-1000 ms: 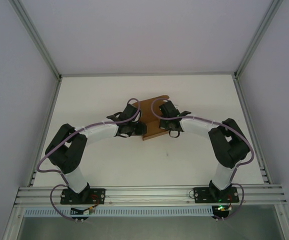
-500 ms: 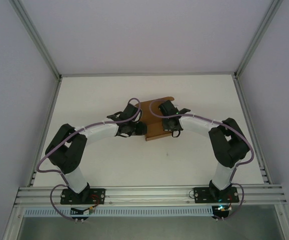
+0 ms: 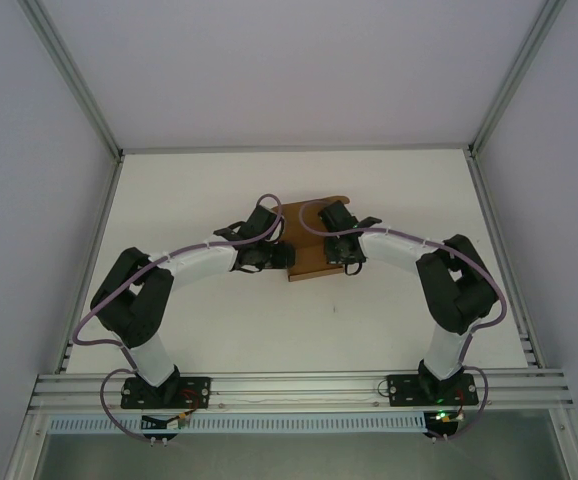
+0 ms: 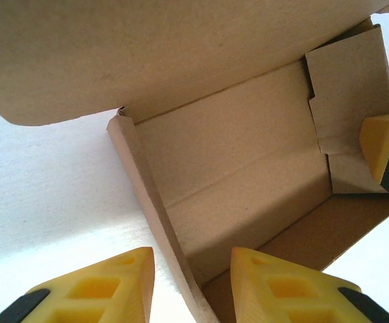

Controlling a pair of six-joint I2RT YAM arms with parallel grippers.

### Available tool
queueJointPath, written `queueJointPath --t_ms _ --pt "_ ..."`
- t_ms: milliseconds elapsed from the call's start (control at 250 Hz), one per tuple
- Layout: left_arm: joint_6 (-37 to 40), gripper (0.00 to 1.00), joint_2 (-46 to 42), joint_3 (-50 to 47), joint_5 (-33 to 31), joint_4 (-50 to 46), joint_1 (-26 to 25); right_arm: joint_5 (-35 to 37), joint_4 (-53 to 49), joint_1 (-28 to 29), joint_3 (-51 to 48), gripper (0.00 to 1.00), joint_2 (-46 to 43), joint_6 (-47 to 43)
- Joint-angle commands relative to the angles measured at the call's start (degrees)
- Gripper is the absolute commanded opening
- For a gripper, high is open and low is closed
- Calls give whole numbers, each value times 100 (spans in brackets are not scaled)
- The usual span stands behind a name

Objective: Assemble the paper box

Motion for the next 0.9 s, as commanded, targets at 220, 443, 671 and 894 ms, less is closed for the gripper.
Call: queueJointPath --t_ms 220,443,671,894 --pt "78 35 -153 182 -5 -194 -70 375 -730 -18 5 0 278 -128" --pt "64 35 -72 251 41 -169 -95 45 -614 -13 125 17 178 -221" --pt "83 35 -4 297 60 -194 -102 -389 -418 -5 227 20 483 -173" --pt "113 35 76 358 82 -192 -109 -542 -358 -5 205 27 543 -102"
